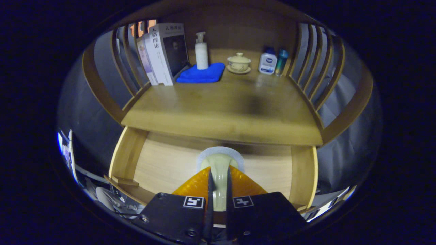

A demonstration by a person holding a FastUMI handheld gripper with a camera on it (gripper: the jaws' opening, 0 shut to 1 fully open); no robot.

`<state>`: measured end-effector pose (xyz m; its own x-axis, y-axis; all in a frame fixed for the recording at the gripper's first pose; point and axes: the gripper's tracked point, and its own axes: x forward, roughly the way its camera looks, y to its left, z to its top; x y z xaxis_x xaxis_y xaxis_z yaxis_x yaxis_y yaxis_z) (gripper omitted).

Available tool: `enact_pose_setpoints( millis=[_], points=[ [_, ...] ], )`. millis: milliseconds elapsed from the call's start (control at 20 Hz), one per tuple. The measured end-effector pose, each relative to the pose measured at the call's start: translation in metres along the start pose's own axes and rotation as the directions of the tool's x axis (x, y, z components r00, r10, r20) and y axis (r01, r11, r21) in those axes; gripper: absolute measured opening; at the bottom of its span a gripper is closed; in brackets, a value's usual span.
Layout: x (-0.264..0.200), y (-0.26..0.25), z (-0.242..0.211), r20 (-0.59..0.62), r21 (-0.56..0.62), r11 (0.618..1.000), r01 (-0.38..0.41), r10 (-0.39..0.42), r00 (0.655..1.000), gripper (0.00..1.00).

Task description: Pull open the drawer, take out the items inside it, and place them on the countertop above the cabinet.

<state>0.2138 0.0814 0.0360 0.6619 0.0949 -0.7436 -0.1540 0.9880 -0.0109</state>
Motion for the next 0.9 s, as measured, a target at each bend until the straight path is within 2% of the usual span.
enact_pose_setpoints(
  millis=[300,550,900],
  points=[
    [-0.002,-0.016,0.057,0.055,0.040,0.999,0.026,-0.028,0.998,0.18],
    [0.026,-0.025,0.101,0.052,0.053,0.997,0.050,-0.053,0.997,0.18],
    [0.071,-0.024,0.135,0.019,0.059,0.997,0.057,-0.058,0.998,0.18]
  ],
)
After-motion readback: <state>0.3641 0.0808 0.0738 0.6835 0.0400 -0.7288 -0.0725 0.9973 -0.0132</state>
